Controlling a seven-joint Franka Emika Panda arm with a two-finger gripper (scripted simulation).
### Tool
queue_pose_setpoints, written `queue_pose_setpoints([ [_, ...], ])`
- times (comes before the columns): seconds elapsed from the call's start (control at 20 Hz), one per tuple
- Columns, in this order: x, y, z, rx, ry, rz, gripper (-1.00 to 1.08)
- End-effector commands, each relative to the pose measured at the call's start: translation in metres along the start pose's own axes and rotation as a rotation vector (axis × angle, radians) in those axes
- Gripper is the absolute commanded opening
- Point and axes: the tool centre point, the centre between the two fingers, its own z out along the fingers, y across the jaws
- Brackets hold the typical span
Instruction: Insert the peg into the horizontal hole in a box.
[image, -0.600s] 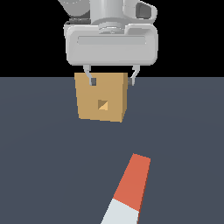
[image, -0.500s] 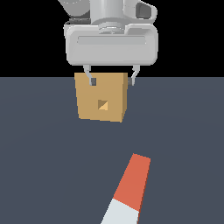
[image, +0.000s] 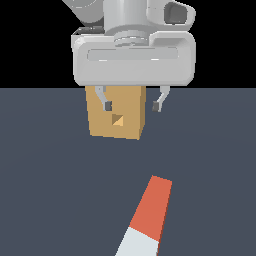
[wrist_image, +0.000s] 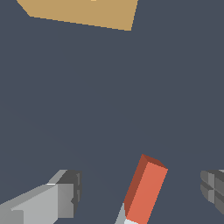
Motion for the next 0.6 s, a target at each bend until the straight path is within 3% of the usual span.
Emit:
queue_pose_setpoints([
  [0.0, -0.026, 0.004, 0.013, 0.001, -0.003, 0.05, 1.0],
  [0.35, -0.119, 0.01, 0.058, 0.002, -0.008, 0.233, 1.0],
  [0.55, -0.158, 0.007, 0.077, 0.002, -0.009, 0.311, 1.0],
])
